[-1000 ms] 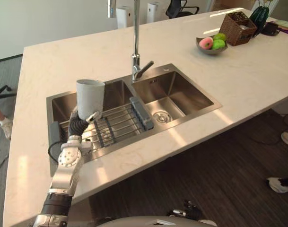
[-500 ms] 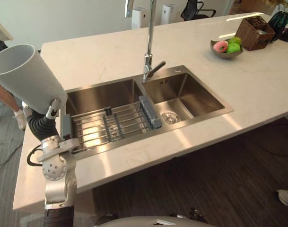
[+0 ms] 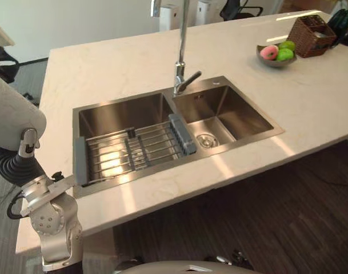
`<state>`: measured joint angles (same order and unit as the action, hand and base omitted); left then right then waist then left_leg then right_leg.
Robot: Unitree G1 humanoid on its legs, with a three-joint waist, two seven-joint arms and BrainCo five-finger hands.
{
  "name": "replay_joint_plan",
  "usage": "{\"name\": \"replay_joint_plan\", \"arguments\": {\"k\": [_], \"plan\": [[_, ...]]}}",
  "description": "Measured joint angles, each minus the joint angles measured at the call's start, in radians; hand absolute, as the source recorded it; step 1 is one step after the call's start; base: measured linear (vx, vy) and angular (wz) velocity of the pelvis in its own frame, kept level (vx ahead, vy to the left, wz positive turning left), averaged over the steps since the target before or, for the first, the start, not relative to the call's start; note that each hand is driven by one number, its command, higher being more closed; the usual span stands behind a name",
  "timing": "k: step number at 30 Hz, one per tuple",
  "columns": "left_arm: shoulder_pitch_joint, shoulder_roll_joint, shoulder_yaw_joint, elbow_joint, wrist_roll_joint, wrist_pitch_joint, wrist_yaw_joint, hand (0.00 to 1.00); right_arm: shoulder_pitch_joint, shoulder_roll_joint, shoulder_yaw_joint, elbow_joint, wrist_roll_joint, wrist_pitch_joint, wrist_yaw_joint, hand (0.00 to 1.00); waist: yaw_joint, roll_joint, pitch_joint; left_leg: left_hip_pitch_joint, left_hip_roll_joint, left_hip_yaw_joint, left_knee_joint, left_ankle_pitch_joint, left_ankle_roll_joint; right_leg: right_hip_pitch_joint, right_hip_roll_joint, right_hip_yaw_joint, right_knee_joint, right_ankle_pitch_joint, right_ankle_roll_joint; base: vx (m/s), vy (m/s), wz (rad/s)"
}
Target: Walk over to the sink, pick up the cup, carry it to the dishwasher, place the cup inside the dishwasher, then close the dishwasher door
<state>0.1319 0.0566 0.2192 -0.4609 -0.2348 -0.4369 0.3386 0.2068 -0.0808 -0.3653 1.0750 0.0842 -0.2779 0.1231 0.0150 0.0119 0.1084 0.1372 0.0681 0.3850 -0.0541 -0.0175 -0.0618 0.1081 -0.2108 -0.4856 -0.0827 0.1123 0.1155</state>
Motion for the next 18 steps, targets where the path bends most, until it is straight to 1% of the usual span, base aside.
{"name": "replay_joint_plan", "arguments": {"k": [1,2,3,4,5,7,8,10,13,15,17,18], "plan": [[-0.013,0.000,-0.030,0.002,-0.005,0.000,-0.003,1.00,0.016,0.001,0.000,0.000,0.029,0.004,0.000,0.00,-0.018,0.002,-0.001,0.001,0.001,-0.001,-0.001,-0.005,0.000,0.001,0.006,0.039,0.000,-0.017,0.005,0.02,0.009,-0.06],[-0.021,-0.002,-0.041,0.002,-0.009,0.000,-0.004,1.00,0.023,0.003,-0.001,0.000,0.049,0.006,0.001,0.00,-0.027,0.005,-0.002,0.003,0.001,-0.001,-0.002,-0.005,0.000,0.000,0.010,0.058,0.000,-0.027,0.000,0.05,0.003,-0.02],[-0.038,-0.004,-0.052,0.006,-0.021,0.000,-0.005,1.00,0.031,0.003,-0.003,0.000,0.082,0.012,0.001,0.00,-0.045,0.009,-0.004,0.006,0.003,-0.001,-0.003,-0.004,-0.002,-0.001,0.020,0.099,0.001,-0.032,0.008,0.10,-0.010,-0.04],[-0.059,-0.007,-0.063,0.018,-0.031,-0.002,-0.007,1.00,0.039,0.004,-0.011,0.001,0.110,0.019,0.003,0.00,-0.055,0.012,-0.006,0.016,0.006,-0.001,-0.002,0.000,-0.003,0.001,0.028,0.134,0.001,-0.034,0.007,0.09,-0.010,-0.04],[-0.069,-0.011,-0.066,0.026,-0.039,-0.002,-0.013,1.00,0.045,0.004,-0.014,0.002,0.118,0.021,0.004,0.00,-0.057,0.013,-0.006,0.023,0.007,-0.001,-0.003,0.000,-0.003,0.003,0.032,0.154,0.001,-0.035,0.008,0.13,-0.006,0.03],[-0.089,-0.029,-0.066,0.058,-0.061,-0.006,-0.019,1.00,0.070,0.014,-0.040,0.003,0.155,0.033,0.006,0.00,-0.071,0.013,-0.007,0.035,0.010,-0.019,-0.005,-0.003,-0.007,0.026,0.042,0.236,0.002,-0.043,0.015,0.10,0.010,0.21],[-0.089,-0.033,-0.066,0.070,-0.076,-0.006,-0.021,1.00,0.085,0.019,-0.045,0.010,0.175,0.043,0.006,0.00,-0.076,0.012,-0.009,0.037,0.012,-0.034,-0.016,-0.001,-0.011,0.031,0.043,0.263,0.016,-0.070,0.017,0.07,-0.004,0.36],[-0.085,-0.036,-0.064,0.081,-0.093,-0.006,-0.020,1.00,0.093,0.024,-0.059,0.030,0.203,0.047,0.006,0.00,-0.072,0.014,-0.008,0.047,0.016,-0.061,-0.023,0.003,-0.018,0.031,0.044,0.255,0.064,-0.107,0.017,0.09,-0.025,0.38],[-0.079,-0.035,-0.064,0.081,-0.096,-0.008,-0.018,1.00,0.088,0.023,-0.070,0.042,0.204,0.045,0.006,0.00,-0.050,0.014,-0.013,0.056,0.021,-0.070,-0.023,0.003,-0.019,0.040,0.048,0.259,0.075,-0.111,0.015,0.03,-0.013,0.17],[-0.072,-0.034,-0.062,0.081,-0.096,-0.010,-0.015,1.00,0.079,0.028,-0.070,0.042,0.204,0.040,0.006,0.00,-0.040,0.008,-0.020,0.058,0.019,-0.084,-0.023,0.002,-0.019,0.046,0.045,0.259,0.074,-0.111,0.015,0.00,-0.008,0.16],[-0.044,-0.024,-0.058,0.081,-0.096,-0.011,-0.013,1.00,0.074,0.033,-0.069,0.042,0.200,0.036,0.007,0.00,-0.023,0.000,-0.027,0.058,0.017,-0.087,-0.023,0.002,-0.019,0.053,0.044,0.258,0.074,-0.117,0.014,-0.06,-0.025,0.06],[-0.036,-0.023,-0.054,0.080,-0.096,-0.011,-0.013,1.00,0.074,0.033,-0.068,0.042,0.196,0.036,0.007,0.00,-0.022,-0.005,-0.030,0.058,0.014,-0.092,-0.023,0.002,-0.019,0.057,0.040,0.257,0.074,-0.123,0.017,-0.07,-0.043,0.19]]}}
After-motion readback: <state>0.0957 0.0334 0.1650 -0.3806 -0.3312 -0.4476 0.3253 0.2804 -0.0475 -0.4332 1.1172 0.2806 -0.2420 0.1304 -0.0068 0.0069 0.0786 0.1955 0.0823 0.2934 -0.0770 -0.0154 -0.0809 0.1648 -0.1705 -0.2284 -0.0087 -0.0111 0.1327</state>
